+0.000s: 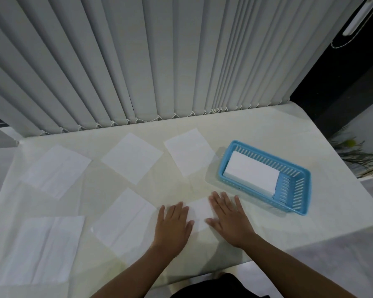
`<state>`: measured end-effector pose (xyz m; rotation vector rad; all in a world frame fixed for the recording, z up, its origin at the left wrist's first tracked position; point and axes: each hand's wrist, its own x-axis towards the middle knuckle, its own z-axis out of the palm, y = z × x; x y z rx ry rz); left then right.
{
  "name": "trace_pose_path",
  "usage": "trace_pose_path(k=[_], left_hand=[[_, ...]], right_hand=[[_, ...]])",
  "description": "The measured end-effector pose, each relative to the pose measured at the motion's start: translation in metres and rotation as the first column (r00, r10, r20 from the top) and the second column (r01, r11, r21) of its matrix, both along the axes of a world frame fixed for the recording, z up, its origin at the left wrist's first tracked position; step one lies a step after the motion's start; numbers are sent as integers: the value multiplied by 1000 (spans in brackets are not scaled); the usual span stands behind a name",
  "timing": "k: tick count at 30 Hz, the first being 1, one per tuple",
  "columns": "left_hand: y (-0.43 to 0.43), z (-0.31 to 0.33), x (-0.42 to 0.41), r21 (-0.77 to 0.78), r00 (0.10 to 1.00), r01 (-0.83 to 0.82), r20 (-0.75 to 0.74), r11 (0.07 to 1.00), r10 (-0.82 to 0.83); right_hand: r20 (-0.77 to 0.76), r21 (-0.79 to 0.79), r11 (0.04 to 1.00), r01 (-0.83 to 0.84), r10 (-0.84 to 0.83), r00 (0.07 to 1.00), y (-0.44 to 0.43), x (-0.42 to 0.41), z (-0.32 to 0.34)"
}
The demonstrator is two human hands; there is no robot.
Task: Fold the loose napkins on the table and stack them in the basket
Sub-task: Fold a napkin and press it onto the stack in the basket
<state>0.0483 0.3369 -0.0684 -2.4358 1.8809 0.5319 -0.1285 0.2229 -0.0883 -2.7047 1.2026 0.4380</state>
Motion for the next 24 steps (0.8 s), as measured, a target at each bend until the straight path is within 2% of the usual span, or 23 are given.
trace_pose_path(k=[3, 7, 11, 13, 15, 17, 19, 22, 24], left_hand=[[-32, 6, -2, -82, 998, -53, -40, 995, 50], [-60, 14, -5, -5, 984, -130, -125, 992, 128], [-71, 17, 3, 160, 948, -179, -234, 971, 213], [-75, 20, 7, 197, 917, -197, -308, 960, 252], [-76, 24, 12, 196, 847, -259, -426, 946, 320], [-74, 30, 19, 199, 733, -347, -553, 917, 397], [-69, 35, 26, 241, 522, -471, -699, 849, 488], [-63, 42, 27, 336, 178, -594, -831, 731, 527], [-61, 46, 24, 390, -8, -642, -864, 660, 503]], right_hand=[[-3, 50, 998, 42, -42, 999, 0, 4, 5], [56, 14, 998, 58, -58, 997, 2, 4, 14], [291, -50, 986, 159, -138, 947, 11, -1, 21], [393, 9, 970, 241, -225, 891, 16, -2, 26], [477, 71, 950, 305, -301, 826, 23, -2, 31], [510, 192, 913, 361, -407, 758, 31, -1, 36], [459, 363, 834, 416, -549, 699, 36, 3, 40], [345, 592, 665, 456, -720, 602, 40, 16, 52], [249, 750, 491, 443, -830, 499, 42, 28, 62]])
